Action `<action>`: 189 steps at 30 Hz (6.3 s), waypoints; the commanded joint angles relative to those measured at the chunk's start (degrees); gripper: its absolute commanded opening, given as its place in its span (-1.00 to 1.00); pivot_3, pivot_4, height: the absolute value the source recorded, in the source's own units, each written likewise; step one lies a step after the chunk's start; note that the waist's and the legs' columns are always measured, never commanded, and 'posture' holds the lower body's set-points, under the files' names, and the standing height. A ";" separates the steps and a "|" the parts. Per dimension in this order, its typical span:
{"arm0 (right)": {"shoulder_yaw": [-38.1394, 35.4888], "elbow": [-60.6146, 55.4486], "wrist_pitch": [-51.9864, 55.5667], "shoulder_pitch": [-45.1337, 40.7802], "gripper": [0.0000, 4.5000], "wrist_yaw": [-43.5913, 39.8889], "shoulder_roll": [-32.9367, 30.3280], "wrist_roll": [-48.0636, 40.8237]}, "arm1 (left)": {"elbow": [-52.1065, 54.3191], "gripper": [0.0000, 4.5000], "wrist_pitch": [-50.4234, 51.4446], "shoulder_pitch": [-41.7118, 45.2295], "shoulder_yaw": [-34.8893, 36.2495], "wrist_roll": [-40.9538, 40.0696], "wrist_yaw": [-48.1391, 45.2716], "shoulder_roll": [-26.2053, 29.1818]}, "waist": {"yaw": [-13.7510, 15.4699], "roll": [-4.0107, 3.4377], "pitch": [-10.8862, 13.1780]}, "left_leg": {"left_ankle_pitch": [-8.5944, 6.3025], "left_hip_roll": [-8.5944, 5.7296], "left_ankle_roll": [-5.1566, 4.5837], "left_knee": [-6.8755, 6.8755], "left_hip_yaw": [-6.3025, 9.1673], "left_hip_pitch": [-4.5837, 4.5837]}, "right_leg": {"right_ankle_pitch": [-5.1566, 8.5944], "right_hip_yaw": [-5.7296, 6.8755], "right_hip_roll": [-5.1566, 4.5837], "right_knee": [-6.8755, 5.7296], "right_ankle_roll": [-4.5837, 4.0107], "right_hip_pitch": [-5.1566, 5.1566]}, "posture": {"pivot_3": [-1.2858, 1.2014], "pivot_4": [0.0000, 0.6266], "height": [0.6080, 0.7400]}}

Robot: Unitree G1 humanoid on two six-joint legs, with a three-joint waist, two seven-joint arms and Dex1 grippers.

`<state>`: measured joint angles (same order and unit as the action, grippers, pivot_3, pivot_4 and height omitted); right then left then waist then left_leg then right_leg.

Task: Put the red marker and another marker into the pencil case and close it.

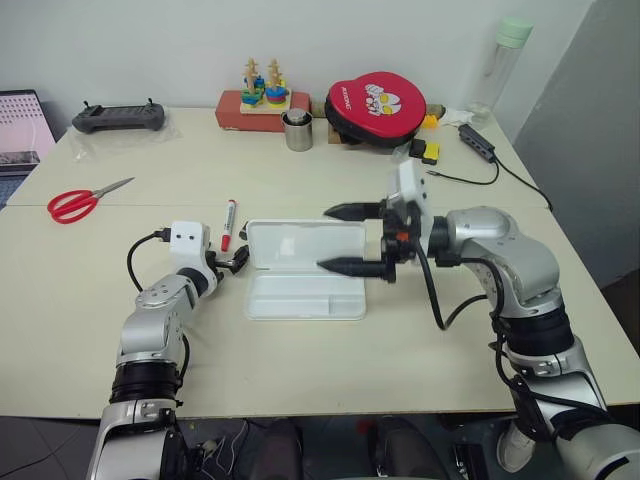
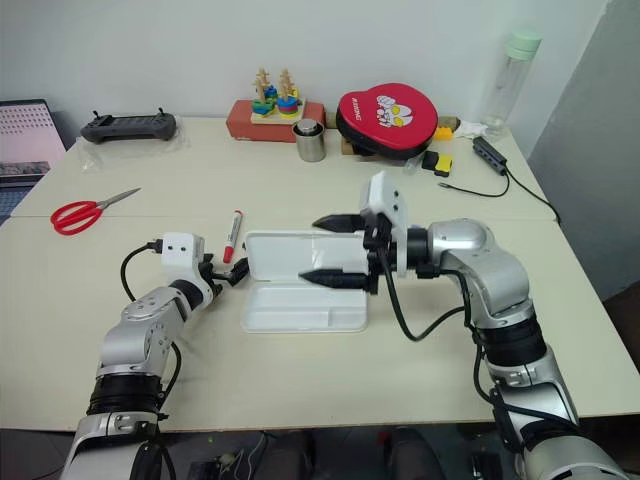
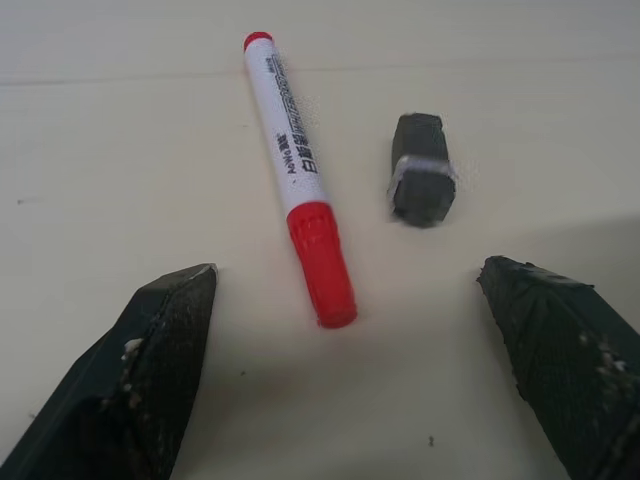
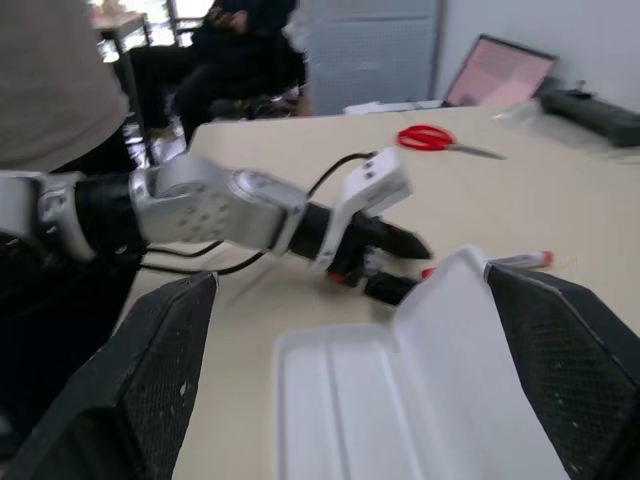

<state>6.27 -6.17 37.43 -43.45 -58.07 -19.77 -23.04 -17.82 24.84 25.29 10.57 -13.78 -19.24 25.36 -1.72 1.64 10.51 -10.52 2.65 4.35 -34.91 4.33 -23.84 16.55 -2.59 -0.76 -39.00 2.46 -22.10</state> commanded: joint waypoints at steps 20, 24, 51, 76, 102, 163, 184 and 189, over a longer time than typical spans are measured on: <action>-2.00 4.37 -2.32 -5.56 1.00 8.51 0.15 0.10 | -12.46 -0.73 -5.97 6.72 2.75 1.72 3.99 -1.59 | 0.07 -0.01 0.00 | 0.00 -0.04 0.00 0.01 0.00 -0.02 | 0.00 -0.01 -0.02 0.01 0.00 0.02 | 0.03 -0.52 1.00; -2.27 4.07 -2.31 -5.84 1.00 8.03 0.20 -0.59 | -11.26 -0.82 -6.75 6.46 3.97 1.63 6.43 -2.17 | 0.06 -0.01 0.00 | 0.00 -0.04 0.00 0.01 0.00 -0.01 | 0.00 0.00 -0.02 0.01 0.00 0.02 | 0.03 -0.52 1.00; -11.35 -12.50 7.37 9.12 1.00 1.34 -20.43 -14.78 | 2.17 -0.82 -20.70 17.32 -24.19 1.57 -66.54 24.45 | -0.28 -0.26 0.17 | -0.01 0.06 -0.05 0.17 -0.10 -0.13 | 0.32 -0.09 0.09 0.08 0.04 -0.16 | 0.03 -0.52 1.00; -7.31 -11.71 10.79 12.52 1.00 19.28 -17.32 -8.16 | 1.40 0.47 -14.41 19.30 -20.61 1.37 -61.24 14.83 | -0.14 -0.25 0.16 | -0.02 0.06 -0.07 0.06 -0.05 -0.22 | 0.34 -0.03 0.09 0.03 0.03 -0.17 | 0.03 -0.52 1.00; -9.21 16.79 6.90 7.17 0.82 64.58 16.34 15.72 | 18.60 1.00 -7.46 11.43 -12.86 -4.45 -26.34 -6.36 | -0.08 -0.25 0.15 | -0.01 0.02 -0.06 0.04 -0.02 -0.16 | 0.07 -0.09 0.08 0.00 -0.11 -0.12 | 0.03 -0.52 1.00; 28.52 9.51 -1.55 -2.81 -0.51 5.03 4.90 17.74 | 27.64 1.00 -3.45 -17.10 6.39 -12.50 -46.04 30.17 | -0.67 -0.26 0.15 | -0.01 0.14 -0.06 0.29 -0.02 -0.06 | 0.39 0.01 0.11 0.01 -0.07 -0.21 | 0.03 -0.52 1.00; 17.62 7.54 -2.81 -5.58 0.94 3.16 10.32 11.09 | 26.40 1.00 -0.81 -11.74 5.87 -14.26 -38.54 24.69 | -0.53 -0.25 0.15 | -0.01 0.14 -0.06 0.27 -0.01 -0.06 | 0.37 0.02 0.11 0.00 -0.05 -0.20 | 0.03 -0.52 1.00; 7.25 2.84 1.32 -8.19 0.99 4.85 11.40 2.76 | 17.95 1.00 -0.16 -4.15 5.90 -10.94 -28.85 19.97 | -0.10 -0.25 0.15 | -0.01 0.14 -0.06 0.22 0.03 -0.05 | 0.36 0.05 0.13 -0.03 -0.03 -0.16 | 0.03 -0.52 1.00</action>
<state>18.08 -0.01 37.35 -49.72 -54.35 -8.73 -16.66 2.37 24.49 19.05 15.35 -25.63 -51.63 45.88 -1.82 1.38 10.66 -10.53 2.79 4.29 -34.70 4.38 -23.89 16.90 -2.52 -0.63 -39.05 2.44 -22.26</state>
